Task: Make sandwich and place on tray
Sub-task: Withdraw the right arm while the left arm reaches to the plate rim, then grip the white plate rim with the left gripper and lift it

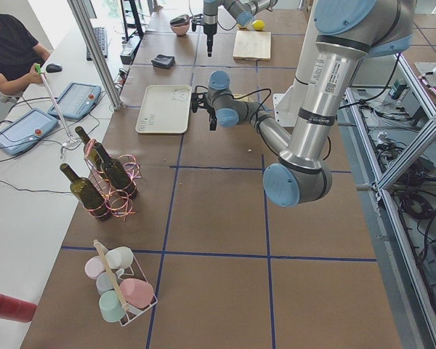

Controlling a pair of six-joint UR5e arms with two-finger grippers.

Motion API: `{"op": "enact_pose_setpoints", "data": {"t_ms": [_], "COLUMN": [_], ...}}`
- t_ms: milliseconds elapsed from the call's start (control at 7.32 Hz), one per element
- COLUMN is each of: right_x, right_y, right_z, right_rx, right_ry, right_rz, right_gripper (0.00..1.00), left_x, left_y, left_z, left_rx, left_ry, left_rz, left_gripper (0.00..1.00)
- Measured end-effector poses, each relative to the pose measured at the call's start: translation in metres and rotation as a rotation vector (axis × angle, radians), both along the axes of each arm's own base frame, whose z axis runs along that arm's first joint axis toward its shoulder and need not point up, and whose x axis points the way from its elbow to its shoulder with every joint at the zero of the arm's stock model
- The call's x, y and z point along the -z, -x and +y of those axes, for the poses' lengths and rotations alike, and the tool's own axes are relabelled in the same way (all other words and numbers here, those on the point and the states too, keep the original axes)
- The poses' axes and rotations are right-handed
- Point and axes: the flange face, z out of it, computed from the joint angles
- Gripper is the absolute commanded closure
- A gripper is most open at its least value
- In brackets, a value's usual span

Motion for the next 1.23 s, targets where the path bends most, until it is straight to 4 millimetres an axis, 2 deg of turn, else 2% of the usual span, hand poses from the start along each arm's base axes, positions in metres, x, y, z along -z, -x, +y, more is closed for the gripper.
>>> {"op": "enact_pose_setpoints", "data": {"t_ms": [273,410,547,820,1230], "right_x": [-0.030,-0.043,-0.052,-0.058,-0.062], "right_y": [-0.047,-0.065,-0.081,-0.096,-0.105], "right_z": [-0.024,-0.034,-0.042,-0.048,-0.050], "right_rx": [0.040,0.057,0.071,0.078,0.068], "right_ry": [-0.019,-0.017,-0.014,-0.015,-0.012], "right_rz": [0.013,0.009,-0.006,-0.021,-0.023], "right_gripper": [0.00,0.00,0.00,0.00,0.00], "left_x": [0.017,0.019,0.020,0.022,0.023], "left_y": [-0.042,-0.056,-0.071,-0.095,-0.114], "left_z": [0.030,0.043,0.058,0.082,0.096], "left_rx": [-0.001,-0.010,-0.015,-0.020,-0.037], "left_ry": [0.045,0.066,0.086,0.099,0.107], "left_rz": [-0.029,-0.032,-0.034,-0.041,-0.048], "left_gripper": [0.33,0.38,0.48,0.56,0.64]}}
